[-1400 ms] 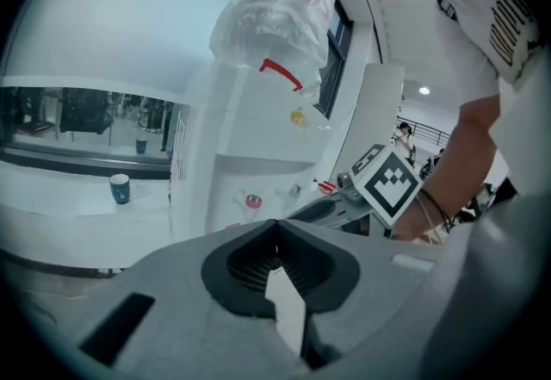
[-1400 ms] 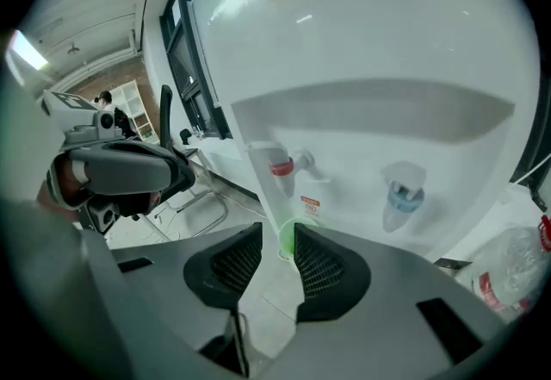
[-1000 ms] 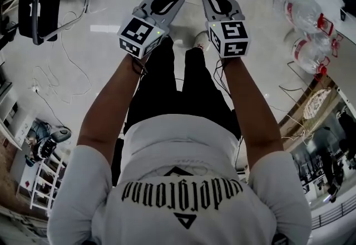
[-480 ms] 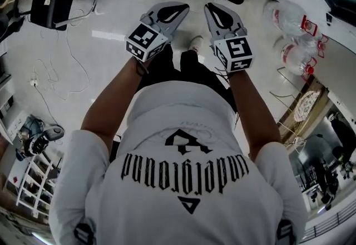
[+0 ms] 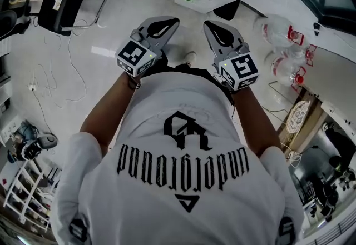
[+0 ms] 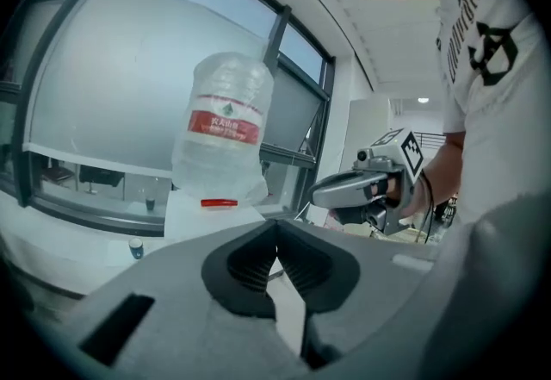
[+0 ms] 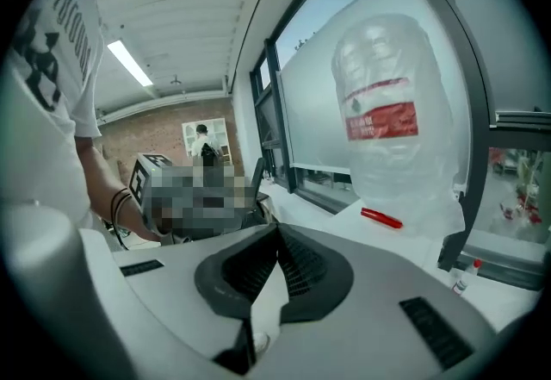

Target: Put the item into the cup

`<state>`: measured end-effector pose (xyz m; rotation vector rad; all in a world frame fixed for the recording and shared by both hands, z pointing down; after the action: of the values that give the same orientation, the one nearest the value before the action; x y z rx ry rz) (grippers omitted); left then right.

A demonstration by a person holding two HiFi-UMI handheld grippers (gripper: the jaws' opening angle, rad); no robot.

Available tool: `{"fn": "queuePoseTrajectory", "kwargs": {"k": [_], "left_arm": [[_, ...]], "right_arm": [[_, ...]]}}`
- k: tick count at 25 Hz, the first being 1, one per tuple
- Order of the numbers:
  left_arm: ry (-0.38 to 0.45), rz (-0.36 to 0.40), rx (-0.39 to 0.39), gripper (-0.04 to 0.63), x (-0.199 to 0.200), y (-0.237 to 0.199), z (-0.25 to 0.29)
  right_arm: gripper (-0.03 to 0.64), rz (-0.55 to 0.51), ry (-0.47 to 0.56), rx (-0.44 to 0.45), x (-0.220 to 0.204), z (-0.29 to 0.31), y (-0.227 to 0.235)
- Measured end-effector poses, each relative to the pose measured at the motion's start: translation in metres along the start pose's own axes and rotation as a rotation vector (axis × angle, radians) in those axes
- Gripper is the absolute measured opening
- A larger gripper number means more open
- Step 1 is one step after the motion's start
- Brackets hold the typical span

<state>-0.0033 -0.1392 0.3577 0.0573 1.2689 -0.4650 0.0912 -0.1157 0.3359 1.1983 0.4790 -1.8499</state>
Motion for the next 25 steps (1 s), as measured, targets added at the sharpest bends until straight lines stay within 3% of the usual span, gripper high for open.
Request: {"fn": "queuePoseTrajectory", "kwargs": {"k": [7,12,25], "left_arm": [[0.083,0.047,0.011,0.015,0.064,0.035,-0.036],[0.121,0.089,0.010,0.014,0.100,0.058,-0.053],[0.145,0.103,0.052,0.015,0.108,0.079,-0.066]], "right_arm": [[0.015,-0.053,0.064,0.116,0.035,-0.050,-0.020],[0.015,-0.115,0.076,0.121,0.052,-0.080,-0.024],[0.015,-0.102,0.143,0.066,0.068,-0.126,-0.019]]}}
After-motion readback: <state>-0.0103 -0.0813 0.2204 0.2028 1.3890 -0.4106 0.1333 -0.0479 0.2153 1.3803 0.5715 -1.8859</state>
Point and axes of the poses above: the fingertips, and each gripper's own axes: z forward along the fingers, y to its right, x out of its top, the point moved 2 cm from there along -z, backward along the fingers, and after that the axes turned 5 degrees about -y, right-handed, at the moved point
